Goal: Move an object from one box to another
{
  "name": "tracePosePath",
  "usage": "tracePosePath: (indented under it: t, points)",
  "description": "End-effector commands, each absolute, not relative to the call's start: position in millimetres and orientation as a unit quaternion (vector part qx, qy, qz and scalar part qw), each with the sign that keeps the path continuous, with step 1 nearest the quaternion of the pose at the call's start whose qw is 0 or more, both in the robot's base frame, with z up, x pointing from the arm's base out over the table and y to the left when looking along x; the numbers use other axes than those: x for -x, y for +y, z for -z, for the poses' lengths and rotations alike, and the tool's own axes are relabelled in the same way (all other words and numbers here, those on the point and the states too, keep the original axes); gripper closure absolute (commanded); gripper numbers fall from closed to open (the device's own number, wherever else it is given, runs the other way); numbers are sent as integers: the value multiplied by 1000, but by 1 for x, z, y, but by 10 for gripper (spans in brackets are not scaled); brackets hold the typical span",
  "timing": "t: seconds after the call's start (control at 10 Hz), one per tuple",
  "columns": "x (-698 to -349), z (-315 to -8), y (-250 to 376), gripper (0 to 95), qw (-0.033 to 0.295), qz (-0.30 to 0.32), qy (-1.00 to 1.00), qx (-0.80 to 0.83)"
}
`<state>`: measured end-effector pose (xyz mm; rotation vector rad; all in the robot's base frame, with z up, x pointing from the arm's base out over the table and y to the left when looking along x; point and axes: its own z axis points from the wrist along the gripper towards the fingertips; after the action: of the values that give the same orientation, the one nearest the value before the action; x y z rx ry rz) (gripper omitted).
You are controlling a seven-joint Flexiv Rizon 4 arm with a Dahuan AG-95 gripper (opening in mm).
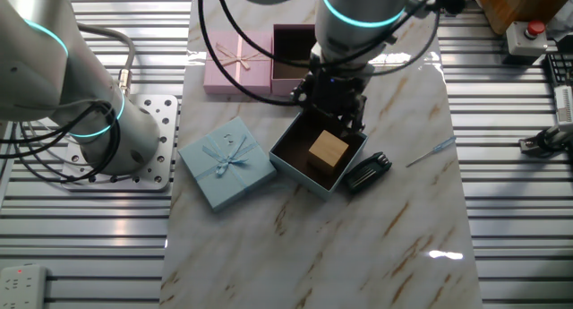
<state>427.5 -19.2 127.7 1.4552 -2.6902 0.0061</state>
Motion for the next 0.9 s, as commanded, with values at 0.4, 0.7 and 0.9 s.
tracePosePath:
  t: [0.4, 0.7, 0.9]
  points:
    - [-435, -104, -29, 190, 33, 0, -895, -445]
    - [-435, -102, -30, 190, 32, 2, -897, -441]
    - [-436, -99, -31, 190, 32, 3, -897, -440]
